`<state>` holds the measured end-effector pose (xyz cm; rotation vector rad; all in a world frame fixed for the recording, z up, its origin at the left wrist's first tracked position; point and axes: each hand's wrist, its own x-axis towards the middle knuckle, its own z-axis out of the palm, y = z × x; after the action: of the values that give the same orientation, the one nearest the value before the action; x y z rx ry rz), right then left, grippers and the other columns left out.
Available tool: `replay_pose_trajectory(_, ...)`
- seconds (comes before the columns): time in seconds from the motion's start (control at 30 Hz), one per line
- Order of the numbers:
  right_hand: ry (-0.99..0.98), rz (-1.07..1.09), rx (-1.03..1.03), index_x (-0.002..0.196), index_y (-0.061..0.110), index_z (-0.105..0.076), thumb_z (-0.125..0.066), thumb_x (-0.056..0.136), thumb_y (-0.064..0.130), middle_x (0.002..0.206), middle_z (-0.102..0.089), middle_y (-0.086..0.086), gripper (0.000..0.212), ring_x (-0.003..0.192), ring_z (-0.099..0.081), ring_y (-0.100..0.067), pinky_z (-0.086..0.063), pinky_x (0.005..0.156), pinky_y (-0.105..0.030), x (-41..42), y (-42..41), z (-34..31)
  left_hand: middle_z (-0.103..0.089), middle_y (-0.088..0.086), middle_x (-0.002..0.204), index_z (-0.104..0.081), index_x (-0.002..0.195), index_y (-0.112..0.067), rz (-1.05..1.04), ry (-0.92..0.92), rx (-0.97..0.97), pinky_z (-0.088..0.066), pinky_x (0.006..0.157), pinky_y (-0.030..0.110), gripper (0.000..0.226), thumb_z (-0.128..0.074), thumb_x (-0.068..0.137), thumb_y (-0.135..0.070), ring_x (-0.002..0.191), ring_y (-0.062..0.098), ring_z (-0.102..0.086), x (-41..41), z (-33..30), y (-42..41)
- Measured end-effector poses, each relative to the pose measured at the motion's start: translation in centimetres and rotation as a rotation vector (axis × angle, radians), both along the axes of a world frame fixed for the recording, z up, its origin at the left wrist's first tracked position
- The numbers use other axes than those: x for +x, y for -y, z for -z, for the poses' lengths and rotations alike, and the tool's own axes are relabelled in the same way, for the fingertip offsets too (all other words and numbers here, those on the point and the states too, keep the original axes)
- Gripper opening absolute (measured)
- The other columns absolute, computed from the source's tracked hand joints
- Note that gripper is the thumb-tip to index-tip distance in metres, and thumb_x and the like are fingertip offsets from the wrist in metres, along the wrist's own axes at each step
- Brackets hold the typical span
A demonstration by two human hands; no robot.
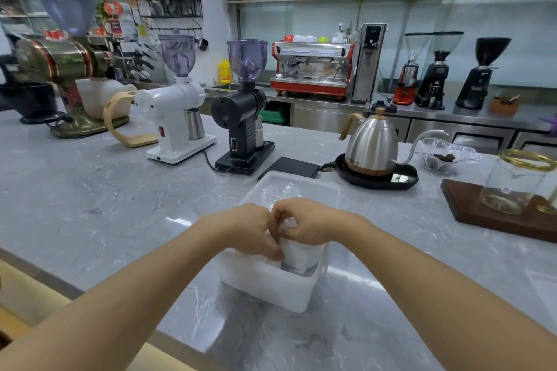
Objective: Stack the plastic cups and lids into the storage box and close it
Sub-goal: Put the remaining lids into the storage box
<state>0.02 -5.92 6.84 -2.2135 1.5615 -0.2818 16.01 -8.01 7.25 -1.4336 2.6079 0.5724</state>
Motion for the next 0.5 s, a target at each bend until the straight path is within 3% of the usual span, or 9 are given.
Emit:
replay_pose_trajectory(0.1, 0.040, 0.011, -0.004, 0.110, 0.020, -0.060, -0.059, 0.089, 0.011, 0.115, -0.070, 0.003, 0.023, 0.110, -0.062, -0.019, -0.049, 0.098, -0.035, -0.3, -0.1, 0.3, -0.066, -0.005, 0.086, -0.070, 0.092, -0.022, -0.009, -0.006, -0.039, -0.047, 0.063, 0.025, 0.031, -0.077, 0.073, -0.046, 0.080, 0.016, -0.064, -0.4, 0.6, -0.2)
replay_pose_trajectory(0.3, 0.104, 0.059, -0.049, 0.120, 0.022, -0.058, -0.063, 0.083, 0.013, 0.117, -0.069, 0.005, 0.038, 0.110, -0.061, -0.016, -0.049, 0.093, -0.029, -0.5, -0.2, 0.7, -0.063, -0.004, 0.090, -0.049, 0.089, -0.027, -0.009, -0.035, -0.134, -0.049, 0.066, 0.027, 0.045, -0.084, 0.070, -0.047, 0.082, 0.016, -0.061, -1.1, 1.2, -0.7)
replay_pose_trajectory(0.4, 0.119, 0.077, -0.087, 0.116, 0.022, -0.062, -0.064, 0.081, 0.012, 0.116, -0.067, 0.004, 0.036, 0.108, -0.060, -0.015, -0.050, 0.091, -0.028, -0.4, -0.3, 1.1, -0.066, -0.002, 0.088, -0.053, 0.091, -0.024, 0.003, -0.024, -0.177, -0.051, 0.070, 0.032, 0.045, -0.085, 0.070, -0.048, 0.087, 0.020, -0.066, -1.1, 1.3, -0.9)
replay_pose_trajectory(0.5, 0.117, 0.087, -0.153, 0.106, 0.017, -0.064, -0.070, 0.079, 0.013, 0.108, -0.066, 0.000, 0.029, 0.101, -0.061, -0.018, -0.052, 0.087, -0.030, -0.4, -0.3, 1.1, -0.062, -0.006, 0.088, -0.061, 0.096, -0.022, 0.011, 0.086, -0.269, -0.046, 0.065, 0.030, 0.047, -0.083, 0.069, -0.054, 0.085, 0.019, -0.063, -1.6, 1.1, -0.7)
